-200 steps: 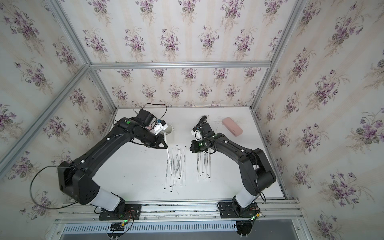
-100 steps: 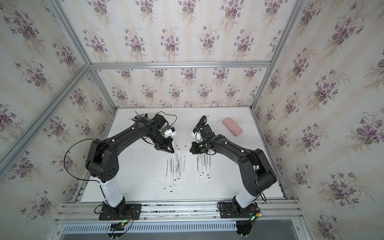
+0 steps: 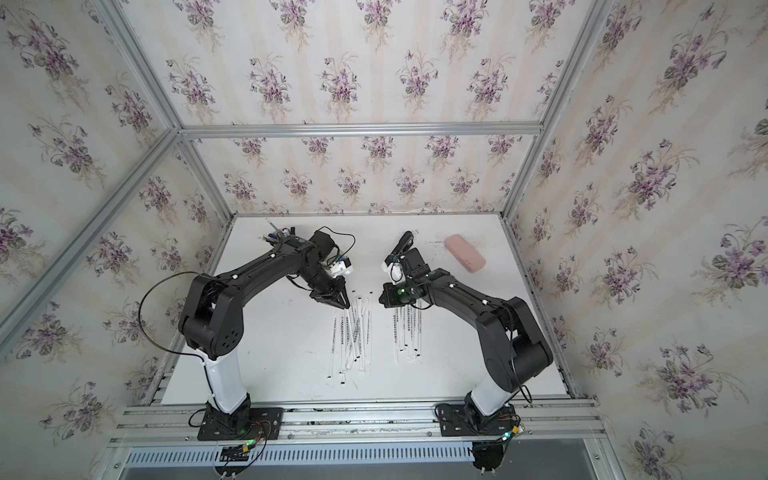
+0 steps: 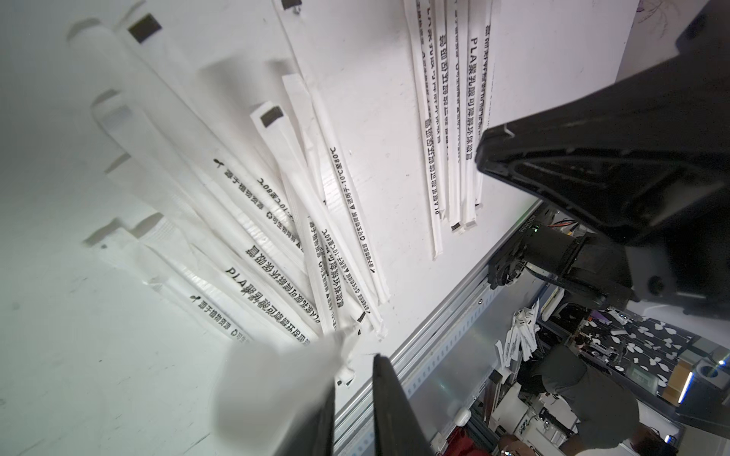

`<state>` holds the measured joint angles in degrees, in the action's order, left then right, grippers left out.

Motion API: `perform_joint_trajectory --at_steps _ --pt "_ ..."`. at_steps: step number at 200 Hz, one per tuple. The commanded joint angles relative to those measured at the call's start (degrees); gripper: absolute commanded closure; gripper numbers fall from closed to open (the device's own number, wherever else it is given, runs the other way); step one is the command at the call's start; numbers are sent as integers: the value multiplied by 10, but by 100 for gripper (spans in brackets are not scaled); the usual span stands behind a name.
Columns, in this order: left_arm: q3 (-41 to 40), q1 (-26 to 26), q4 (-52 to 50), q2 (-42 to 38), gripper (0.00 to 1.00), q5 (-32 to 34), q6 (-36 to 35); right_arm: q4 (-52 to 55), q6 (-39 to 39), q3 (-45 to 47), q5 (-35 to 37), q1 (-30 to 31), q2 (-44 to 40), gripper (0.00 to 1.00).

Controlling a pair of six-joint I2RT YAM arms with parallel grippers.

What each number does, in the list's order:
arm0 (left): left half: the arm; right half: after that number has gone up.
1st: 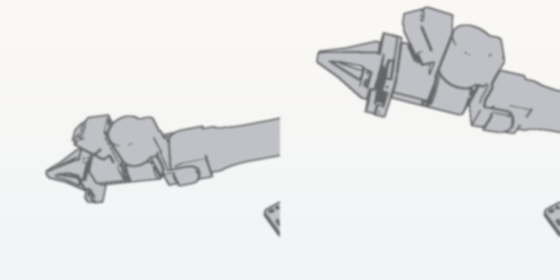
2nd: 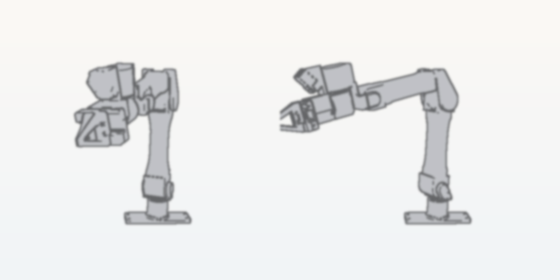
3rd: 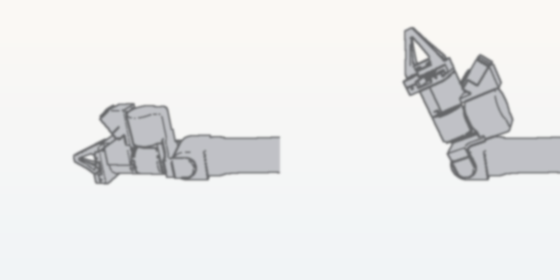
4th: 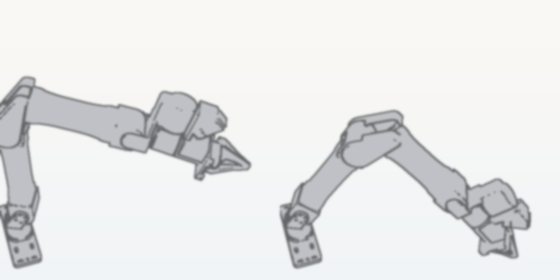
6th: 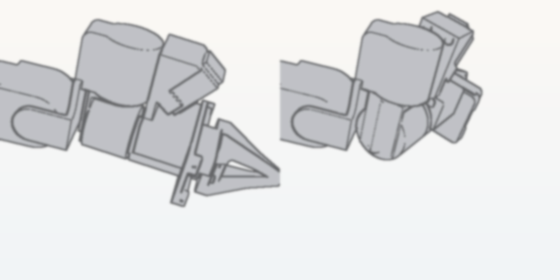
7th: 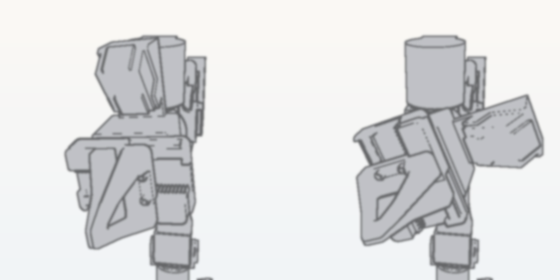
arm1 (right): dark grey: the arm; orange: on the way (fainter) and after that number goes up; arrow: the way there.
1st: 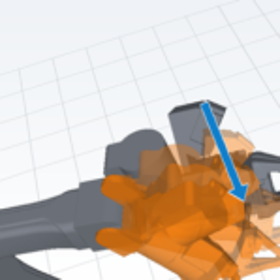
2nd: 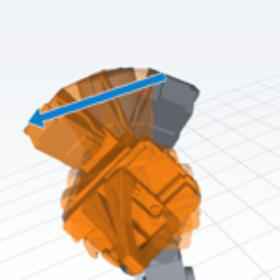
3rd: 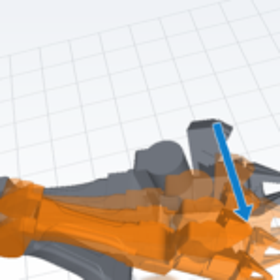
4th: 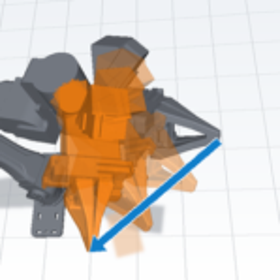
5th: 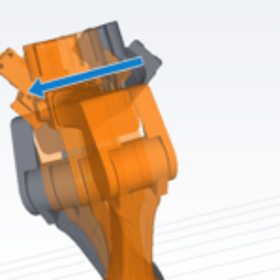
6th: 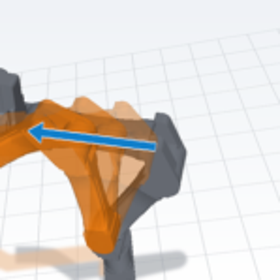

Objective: Take the straws out of the storage container
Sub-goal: Place the straw at the center of the board.

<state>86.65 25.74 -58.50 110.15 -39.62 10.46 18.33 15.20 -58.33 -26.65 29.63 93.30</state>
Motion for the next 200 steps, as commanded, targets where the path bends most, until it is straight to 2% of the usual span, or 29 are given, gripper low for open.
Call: perform_joint_trajectory --at_steps 1,63,77,91,122,136,158,178,200 --pt "-2 0 4 -1 80 4 -11 7 -1 -8 1 0 0 99" --pt "5 0 7 -29 79 -2 -21 13 15 -23 2 3 0 99" --pt "24 -1 2 -58 79 4 -30 8 17 -35 12 8 1 99" --pt "54 -5 -1 -98 80 22 -43 8 12 -60 28 47 5 99" --pt "86 -37 40 -211 75 106 -56 -42 -9 -117 52 87 21 94" --pt "53 -61 94 -278 68 162 -46 -74 -24 -144 64 100 35 90" --pt "-49 -102 195 -389 53 234 -25 -104 -72 -206 83 114 74 86" --pt "-109 -157 237 -444 49 225 -2 -115 -118 -266 98 120 126 80" --pt "-118 -188 227 -463 46 227 -10 -122 -176 -333 81 122 184 74"
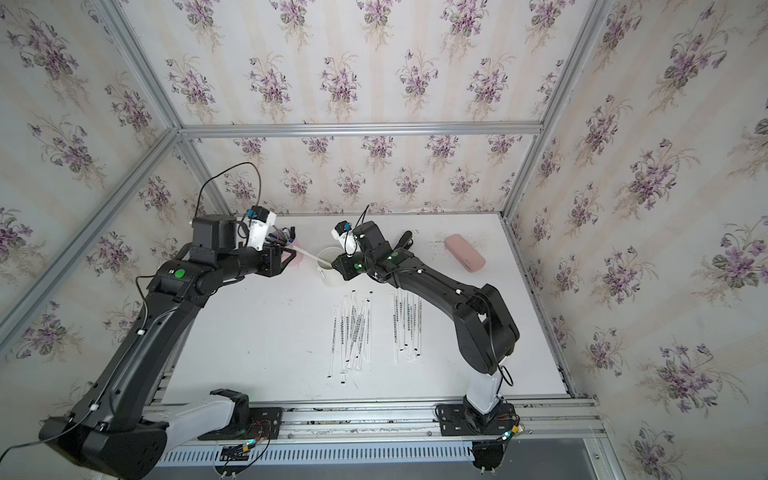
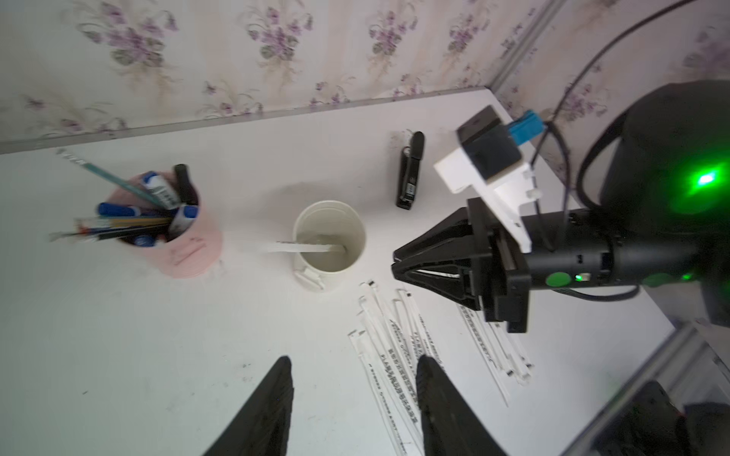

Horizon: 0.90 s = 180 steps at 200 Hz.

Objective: Take the straws out of the storage container
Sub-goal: Place the straw at the center of the board, then pick up the straw from the container.

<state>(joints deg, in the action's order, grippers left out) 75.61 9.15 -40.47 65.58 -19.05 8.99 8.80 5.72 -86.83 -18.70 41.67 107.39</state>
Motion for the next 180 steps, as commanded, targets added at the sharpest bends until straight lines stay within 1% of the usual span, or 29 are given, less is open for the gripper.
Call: perform_joint_trajectory --at_steps 1,16,31,49,67,87,91,107,138,162,176,180 --pt "-7 -22 45 -17 46 22 5 -27 -84 -51 1 2 46 74" --pt "6 -29 30 -15 46 10 0 -15 -133 -96 -18 6 84 73" --pt "7 -36 33 -20 46 -5 2 -14 -167 -123 -12 13 113 71" --pt "1 -39 38 -26 46 -7 3 -10 -195 -150 -11 18 140 69" --pt "1 -41 36 -27 46 -9 3 -9 -209 -169 -13 21 160 67" --pt "-1 -44 38 -24 46 -12 9 -12 -210 -186 11 25 183 65" --pt "0 -45 39 -23 46 -28 10 -12 -211 -190 14 25 188 64" --pt "1 -46 39 -19 46 -37 13 -7 -214 -208 29 28 206 64" --pt "-2 -47 43 -16 46 -42 16 -5 -224 -233 37 34 236 64" --pt "-5 -47 47 -13 46 -50 18 -16 -228 -236 59 38 241 68" --pt "-3 -48 44 -11 46 -53 18 -27 -232 -224 66 40 230 77" --pt "-3 -47 44 -11 42 -54 19 -32 -234 -219 69 41 226 80"
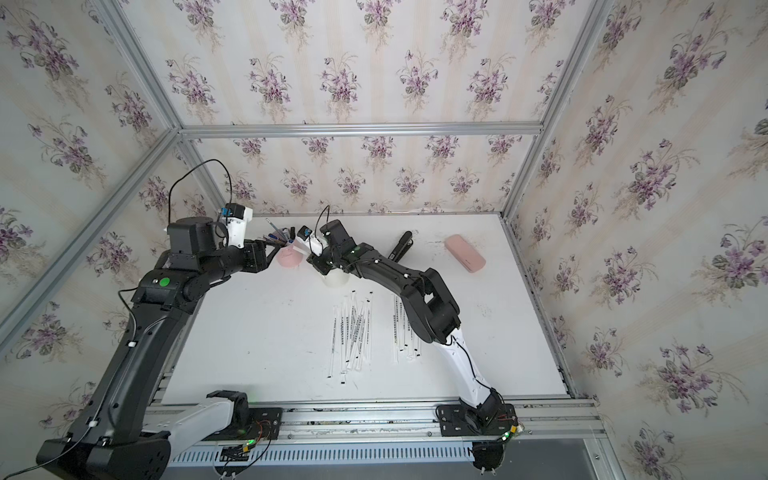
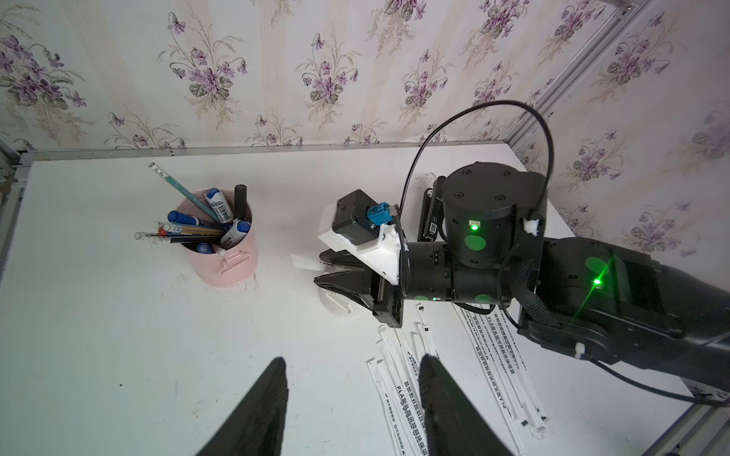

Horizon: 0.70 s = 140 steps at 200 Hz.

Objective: Take the straws out of the storage container
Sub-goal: Pick up the straw from the container.

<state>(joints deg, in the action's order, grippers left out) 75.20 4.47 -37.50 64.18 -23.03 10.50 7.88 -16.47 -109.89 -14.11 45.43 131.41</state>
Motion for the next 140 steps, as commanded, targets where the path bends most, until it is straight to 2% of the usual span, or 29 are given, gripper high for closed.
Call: perform_joint_trajectory --at_steps 1,28,89,111,140 --pt "1 0 15 4 42 -15 4 -24 -12 12 24 3 -15 80" --pt "2 -2 16 7 41 -28 7 -50 -26 47 35 5 -46 92" --pt "2 -3 16 -6 41 -17 3 -66 -46 78 72 15 -107 97" --pt "-1 -3 16 -16 41 0 -2 -76 -22 87 89 19 -147 99" --pt "-4 -3 16 -30 41 22 -11 -90 53 117 114 19 -243 100"
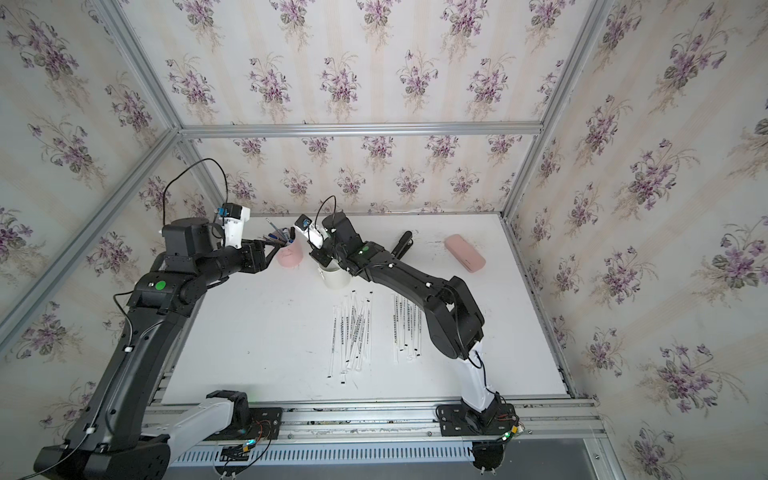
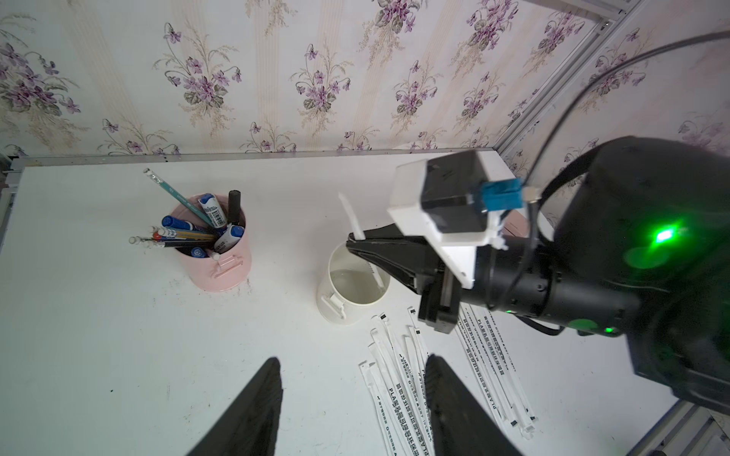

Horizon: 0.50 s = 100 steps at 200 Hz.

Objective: Take the straws out of the storage container
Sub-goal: Pick up the straw from the container, then place the straw at the center of the board.

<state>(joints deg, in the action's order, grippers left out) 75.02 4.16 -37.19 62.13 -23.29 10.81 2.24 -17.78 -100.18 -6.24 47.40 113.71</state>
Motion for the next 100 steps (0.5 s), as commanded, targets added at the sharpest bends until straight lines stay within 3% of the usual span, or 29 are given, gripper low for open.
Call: perform_joint_trajectory --at_steps 1,28,57,75,100 --pt "-3 0 14 -10 41 25 -14 -34 70 22 37 0 -71 100" --pt "-6 0 16 -12 41 51 -19 4 138 65 91 -1 -164 100" --pt "-2 0 12 2 42 40 -16 196 227 74 122 -32 -193 100" --pt "9 0 1 17 42 30 -15 260 299 145 46 -86 -205 100" --pt "12 0 -2 27 42 11 -14 213 371 301 -120 -169 -234 100"
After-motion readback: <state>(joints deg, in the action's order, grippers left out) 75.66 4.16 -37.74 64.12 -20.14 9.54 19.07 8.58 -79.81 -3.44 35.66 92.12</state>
